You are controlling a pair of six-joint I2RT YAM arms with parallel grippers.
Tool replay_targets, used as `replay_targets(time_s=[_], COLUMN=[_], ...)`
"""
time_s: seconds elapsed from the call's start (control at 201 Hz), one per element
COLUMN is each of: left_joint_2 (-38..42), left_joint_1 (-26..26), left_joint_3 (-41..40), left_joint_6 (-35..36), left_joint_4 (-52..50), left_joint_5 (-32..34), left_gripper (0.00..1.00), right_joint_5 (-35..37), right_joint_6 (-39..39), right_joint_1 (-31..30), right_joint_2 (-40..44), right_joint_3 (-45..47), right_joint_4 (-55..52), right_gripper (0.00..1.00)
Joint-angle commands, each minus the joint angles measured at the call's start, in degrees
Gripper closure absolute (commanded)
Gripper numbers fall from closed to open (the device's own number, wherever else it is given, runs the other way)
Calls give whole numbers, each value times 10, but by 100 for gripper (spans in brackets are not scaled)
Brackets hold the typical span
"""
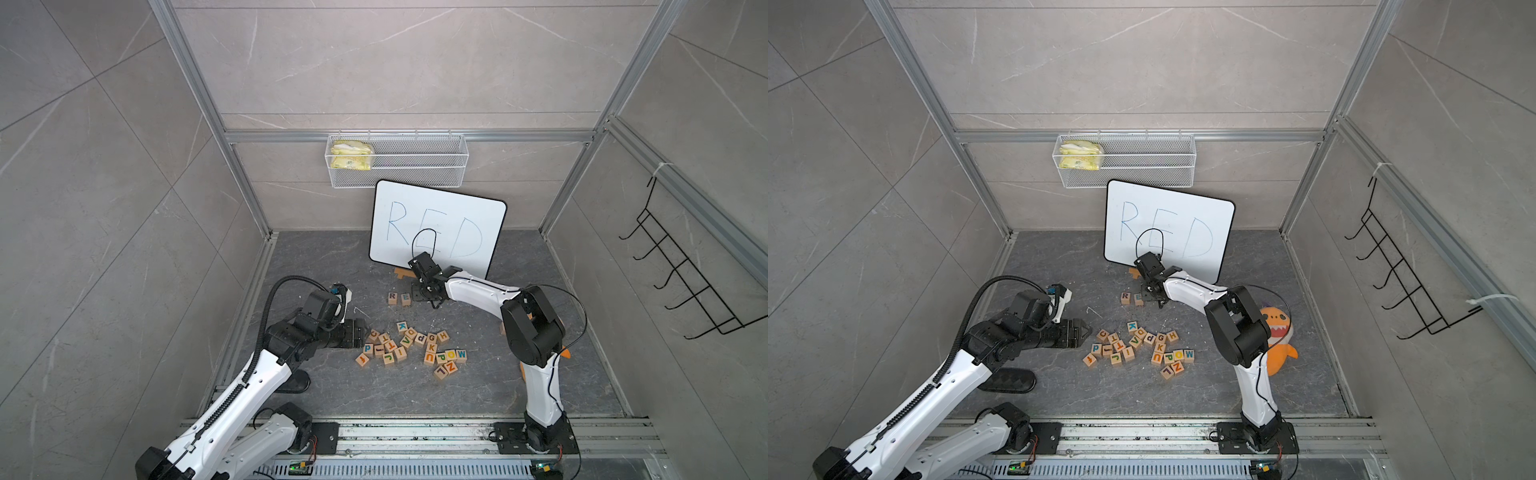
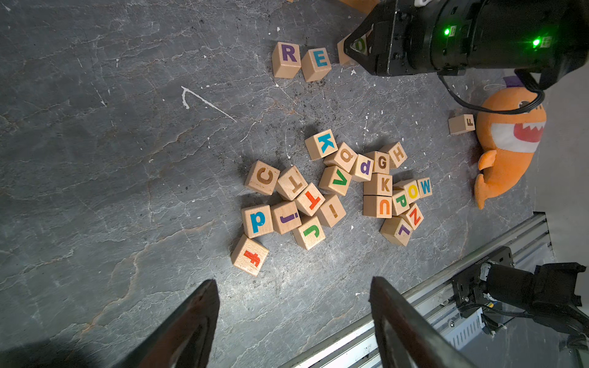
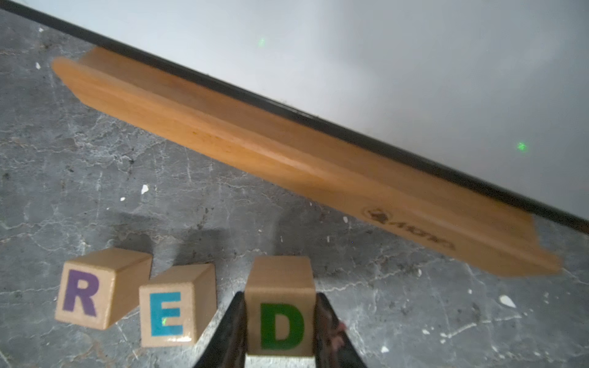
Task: Assemble the uppercase word "red" with letter blocks
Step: Place the letter block at the center of the board.
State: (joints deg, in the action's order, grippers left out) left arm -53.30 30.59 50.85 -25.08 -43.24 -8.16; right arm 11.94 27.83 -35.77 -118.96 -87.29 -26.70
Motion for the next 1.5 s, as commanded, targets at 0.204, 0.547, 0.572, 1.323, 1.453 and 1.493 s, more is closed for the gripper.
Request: replay_targets(time_s=[0.204,0.547,0.572,1.323,1.453,1.493], left_joint_2=[1,0,1,-1,-2,-1], left_joint_1=[-2,-2,-2,-2,-3,-3], left_joint_3=[4,3,3,3,4,3], left_joint_6=[15,16,16,16,16,16], left_joint_4=[10,11,11,10,11,11], left_joint_5=[-12,-11,-11,-9,-9,-7], left_gripper=[22,22,22,22,22,22], right_joint_5=[13,-12,-13,-13,-17,-16], right_joint_6=[11,40,41,64,64,63], right_joint_1=[-10,-13,-13,-14,-14,-15], right_joint_2=[-27,-36,-36,-34,-22,-14], right_joint_3=[-34,-35,-36,-39,-36,-31], right_joint_4=[-43,-42,-41,-48,-47,-45], right_gripper=[74,71,70,57,57,56])
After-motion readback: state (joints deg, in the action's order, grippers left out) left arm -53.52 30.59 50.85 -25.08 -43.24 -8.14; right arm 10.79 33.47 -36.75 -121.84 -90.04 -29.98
